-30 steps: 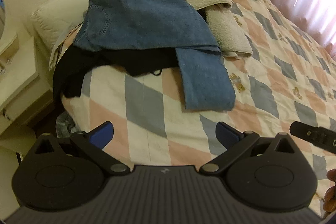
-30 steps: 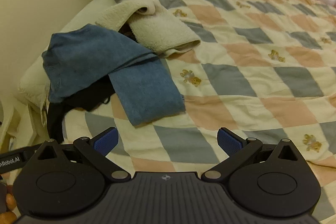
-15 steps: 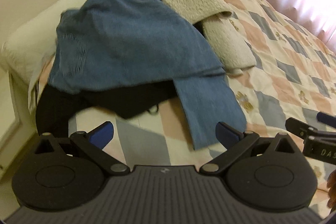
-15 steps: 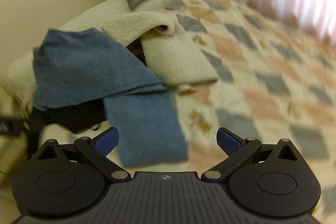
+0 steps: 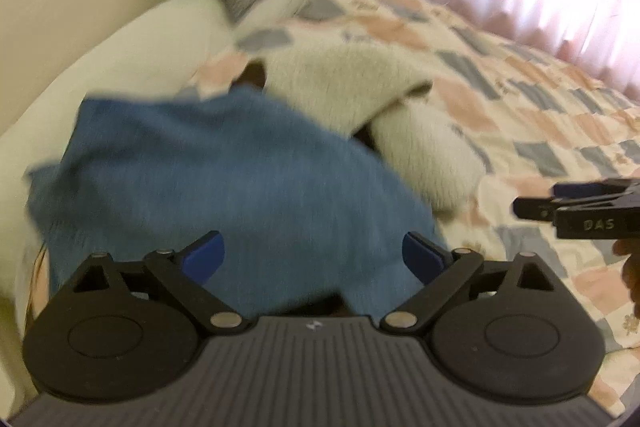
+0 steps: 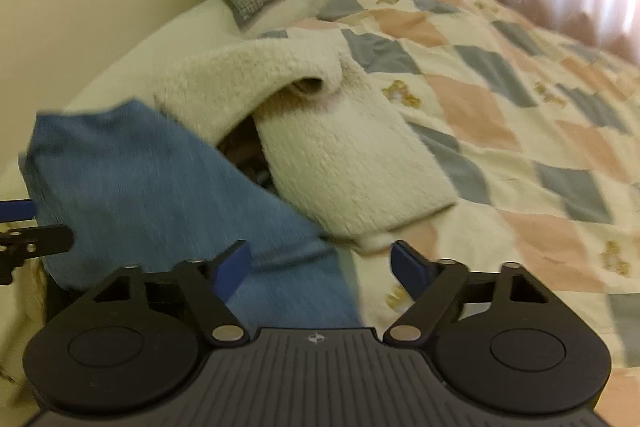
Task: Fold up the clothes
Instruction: 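Move both tools toward the cream fleece vest under the denim, then grasp the cream fleece vest edge with the right gripper while the left gripper grasps another edge, then lift the fleece vest up off the pile with both grippers, shaking it out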
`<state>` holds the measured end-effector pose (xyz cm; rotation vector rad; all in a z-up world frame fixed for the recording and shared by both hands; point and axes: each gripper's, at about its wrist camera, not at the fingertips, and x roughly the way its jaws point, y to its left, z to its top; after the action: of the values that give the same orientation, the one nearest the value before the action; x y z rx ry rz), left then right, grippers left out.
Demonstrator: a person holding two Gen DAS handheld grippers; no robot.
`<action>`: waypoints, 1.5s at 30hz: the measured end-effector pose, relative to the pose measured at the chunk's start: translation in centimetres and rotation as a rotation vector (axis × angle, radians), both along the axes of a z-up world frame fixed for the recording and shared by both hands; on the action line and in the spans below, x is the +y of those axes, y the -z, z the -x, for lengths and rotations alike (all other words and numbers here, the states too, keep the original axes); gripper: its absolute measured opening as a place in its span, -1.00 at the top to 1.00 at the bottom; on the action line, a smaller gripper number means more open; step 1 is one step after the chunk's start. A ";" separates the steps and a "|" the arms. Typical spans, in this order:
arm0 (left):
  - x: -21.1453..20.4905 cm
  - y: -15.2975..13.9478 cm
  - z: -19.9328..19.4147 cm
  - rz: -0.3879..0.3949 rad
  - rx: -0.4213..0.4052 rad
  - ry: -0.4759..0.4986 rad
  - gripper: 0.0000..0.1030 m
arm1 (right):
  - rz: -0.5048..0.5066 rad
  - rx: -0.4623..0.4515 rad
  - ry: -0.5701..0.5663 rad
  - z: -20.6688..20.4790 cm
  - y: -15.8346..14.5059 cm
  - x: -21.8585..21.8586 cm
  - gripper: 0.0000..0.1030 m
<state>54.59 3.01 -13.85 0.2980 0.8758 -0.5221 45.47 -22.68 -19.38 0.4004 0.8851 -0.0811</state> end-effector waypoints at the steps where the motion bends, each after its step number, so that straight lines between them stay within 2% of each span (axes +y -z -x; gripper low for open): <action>1: -0.3 -0.1 -1.2 0.011 -0.011 0.014 -0.67 | -0.041 -0.008 0.005 -0.9 0.2 -0.4 -0.22; 3: -1.1 0.1 -3.6 0.027 -0.033 0.031 -0.51 | -0.116 -0.024 0.025 -2.5 0.6 -1.2 0.06; 7: -2.8 0.3 -8.6 0.060 -0.075 0.065 -0.45 | -0.277 -0.062 0.094 -5.6 1.6 -2.8 0.11; 10: -3.8 1.2 -12.1 0.089 -0.070 0.063 -0.48 | -0.440 -0.087 0.169 -7.7 3.0 -3.9 0.10; 12: -4.1 2.0 -14.3 0.109 -0.050 0.053 -0.48 | -0.546 -0.101 0.223 -8.7 4.1 -4.5 0.10; 16: -4.6 3.9 -17.8 0.164 0.046 0.038 -0.48 | -0.741 -0.144 0.328 -10.7 6.7 -5.1 0.09; 18: -4.6 4.8 -19.0 0.192 0.093 0.015 -0.54 | -0.820 -0.153 0.386 -11.7 8.1 -5.1 -0.01; 20: -4.7 5.9 -20.3 0.233 0.155 -0.006 -0.54 | -0.873 -0.152 0.427 -12.7 9.2 -4.9 -0.01; 22: -4.6 7.0 -20.9 0.260 0.211 -0.029 -0.39 | -0.909 -0.137 0.450 -13.6 10.2 -4.6 -0.01; 23: -4.6 6.9 -20.8 0.275 0.219 -0.027 -0.13 | -0.922 -0.134 0.454 -14.0 10.5 -4.4 -0.01; 24: -4.5 6.8 -20.8 0.290 0.226 -0.026 0.25 | -0.932 -0.149 0.454 -13.9 10.4 -4.3 0.09; 25: -4.4 6.7 -20.7 0.305 0.233 -0.024 0.40 | -0.942 -0.164 0.454 -13.9 10.3 -4.1 0.33; 26: -4.3 6.7 -20.6 0.320 0.240 -0.023 0.72 | -0.953 -0.179 0.453 -13.9 10.2 -4.0 0.80; 28: -4.2 6.4 -20.4 0.352 0.253 -0.019 0.80 | -0.964 -0.220 0.451 -13.6 9.6 -3.9 0.86; 30: -4.0 4.5 -19.1 0.415 0.243 0.001 0.81 | -0.923 -0.317 0.441 -12.0 7.2 -4.6 0.89; 33: -4.7 1.0 -15.9 0.456 0.186 0.057 0.81 | -0.879 -0.450 0.425 -8.6 3.0 -6.0 0.90; 37: -6.2 -3.7 -8.8 0.535 0.143 0.179 0.81 | -0.843 -0.573 0.414 -1.5 -2.2 -8.4 0.90; 42: -7.9 -9.7 2.2 0.638 0.068 0.362 0.81 | -0.811 -0.751 0.447 10.9 -7.4 -10.4 0.90; 45: -8.9 -12.7 9.9 0.661 0.025 0.467 0.80 | -0.780 -0.813 0.471 19.3 -9.8 -10.9 0.90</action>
<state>44.71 -5.93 -1.19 -0.1187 0.6102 -1.2128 26.19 -33.58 -9.54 1.2627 -0.0365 0.0040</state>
